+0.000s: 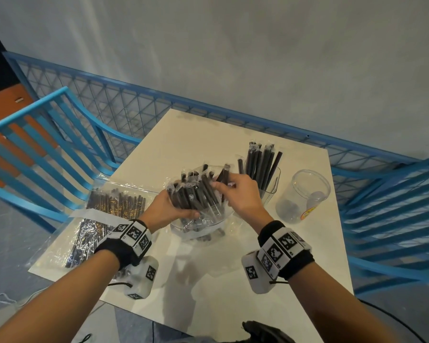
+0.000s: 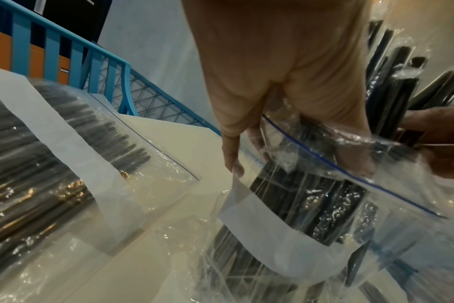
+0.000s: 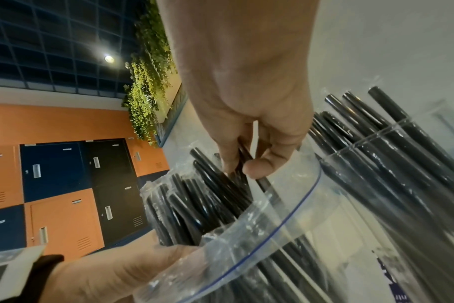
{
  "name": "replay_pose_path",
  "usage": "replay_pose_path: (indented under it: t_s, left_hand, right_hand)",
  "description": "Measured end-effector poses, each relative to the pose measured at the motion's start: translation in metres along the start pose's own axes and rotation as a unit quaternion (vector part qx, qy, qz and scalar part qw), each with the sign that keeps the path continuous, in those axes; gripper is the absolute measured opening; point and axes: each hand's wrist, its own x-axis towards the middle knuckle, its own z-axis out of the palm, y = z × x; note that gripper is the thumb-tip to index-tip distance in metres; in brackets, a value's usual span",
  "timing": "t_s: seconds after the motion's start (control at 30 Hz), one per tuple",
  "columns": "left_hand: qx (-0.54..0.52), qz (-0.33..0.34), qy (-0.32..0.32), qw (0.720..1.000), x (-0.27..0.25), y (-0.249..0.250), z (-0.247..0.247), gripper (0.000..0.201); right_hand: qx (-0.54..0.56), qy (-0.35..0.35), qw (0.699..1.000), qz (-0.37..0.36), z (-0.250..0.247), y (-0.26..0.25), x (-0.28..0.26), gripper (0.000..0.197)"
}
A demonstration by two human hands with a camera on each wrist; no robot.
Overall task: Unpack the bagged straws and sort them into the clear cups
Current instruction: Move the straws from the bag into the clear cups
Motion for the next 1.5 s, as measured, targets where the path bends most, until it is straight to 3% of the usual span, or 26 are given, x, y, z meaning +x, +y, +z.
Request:
replay_pose_path:
  t_s: [0.2,0.33,0.43,0.5,0.67,0.8,0.9,1.07,1.27,1.4,1.5]
  left_hand:
    - [0.009,-0.018,0.006,1.000,0.004,-0.002,-0.002,0.089]
    - [0.012,-0.025,0.012,1.000,0.005,0.002,0.002,0.076]
    - [0.024,-0.029,0.007,0.999,0.006,0.003,0.003,0.066]
    - [0.026,-0.023,0.014,0.999,0.007,0.003,0.004,0.061]
    - [0.032,-0.007,0.020,0.999,0.005,0.005,0.007,0.054]
    - [0.020,-0.018,0.019,0.999,0.004,0.000,0.002,0.063]
    - [0.014,-0.020,0.011,1.000,0.002,0.000,0.001,0.068]
    - [0.018,-0.021,0.003,1.000,-0.001,0.004,0.004,0.059]
    - [0.005,-0.024,0.010,1.000,-0.003,0.004,0.003,0.075]
    - [0.003,-0.021,0.005,1.000,-0.005,0.005,0.005,0.069]
    - [0.006,-0.018,0.001,1.000,-0.006,0.005,0.006,0.064]
  right_hand:
    - [0.003,0.015,0.998,-0.058,-0.032,-0.011,0.013,0.018]
    - [-0.055,-0.120,0.990,-0.051,-0.035,-0.008,0.014,0.014]
    - [-0.083,-0.231,0.969,-0.037,-0.022,0.003,0.010,0.029]
    - [-0.090,-0.256,0.961,-0.056,-0.014,0.004,0.007,0.035]
    - [-0.098,-0.176,0.975,-0.092,-0.005,0.001,0.005,0.015]
    - [-0.055,-0.137,0.985,-0.094,-0.023,-0.008,0.011,0.010]
    - [-0.030,-0.085,0.991,-0.099,-0.041,-0.017,0.017,0.012]
    - [0.015,0.011,0.993,-0.115,-0.077,-0.033,0.020,0.010]
    - [0.119,0.161,0.964,-0.177,-0.160,-0.071,0.029,0.031]
    - [0.087,0.202,0.961,-0.166,-0.182,-0.067,0.037,0.028]
    - [0.015,0.202,0.972,-0.119,-0.163,-0.039,0.044,0.021]
